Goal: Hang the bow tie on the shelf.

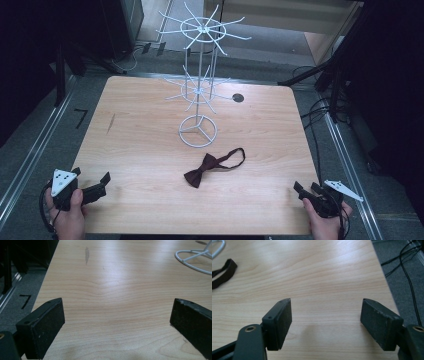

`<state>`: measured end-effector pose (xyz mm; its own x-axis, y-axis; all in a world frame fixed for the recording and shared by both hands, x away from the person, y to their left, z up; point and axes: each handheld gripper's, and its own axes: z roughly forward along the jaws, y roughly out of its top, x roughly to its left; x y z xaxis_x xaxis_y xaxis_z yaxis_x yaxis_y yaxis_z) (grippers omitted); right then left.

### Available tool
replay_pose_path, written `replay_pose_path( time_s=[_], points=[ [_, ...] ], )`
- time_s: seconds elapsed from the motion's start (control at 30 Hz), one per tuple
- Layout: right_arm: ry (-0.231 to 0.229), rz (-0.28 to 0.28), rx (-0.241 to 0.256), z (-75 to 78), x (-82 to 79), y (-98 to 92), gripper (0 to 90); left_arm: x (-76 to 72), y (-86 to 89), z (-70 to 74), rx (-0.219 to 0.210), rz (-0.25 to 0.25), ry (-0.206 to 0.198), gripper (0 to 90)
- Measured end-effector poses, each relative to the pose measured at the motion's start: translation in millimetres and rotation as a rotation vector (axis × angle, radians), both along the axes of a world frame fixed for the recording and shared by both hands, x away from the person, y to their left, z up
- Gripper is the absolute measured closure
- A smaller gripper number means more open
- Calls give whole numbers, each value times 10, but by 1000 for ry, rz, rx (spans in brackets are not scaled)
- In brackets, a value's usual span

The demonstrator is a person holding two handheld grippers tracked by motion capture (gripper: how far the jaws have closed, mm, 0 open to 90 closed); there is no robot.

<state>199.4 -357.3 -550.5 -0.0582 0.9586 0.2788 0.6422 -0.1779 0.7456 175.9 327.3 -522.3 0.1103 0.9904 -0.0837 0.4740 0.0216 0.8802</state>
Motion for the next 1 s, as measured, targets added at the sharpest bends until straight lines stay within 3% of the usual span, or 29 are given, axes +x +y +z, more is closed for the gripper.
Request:
replay_pose_path(
  time_s=[0.17,0.33,0.73,0.9,1.0],
  points=[
    [66,55,-47,103,110,204,245,-5,1,0,0,1,-5,1],
    [97,112,-98,252,247,505,237,-3,0,0,2,2,-3,1],
    [158,191,-103,403,646,1137,295,-7,4,1,-2,-1,-4,1],
    [198,209,-123,404,779,1297,351,-7,5,1,-4,-3,-5,1],
    [246,220,-133,401,885,1422,390,-6,5,1,-1,-4,-4,1]
  ],
)
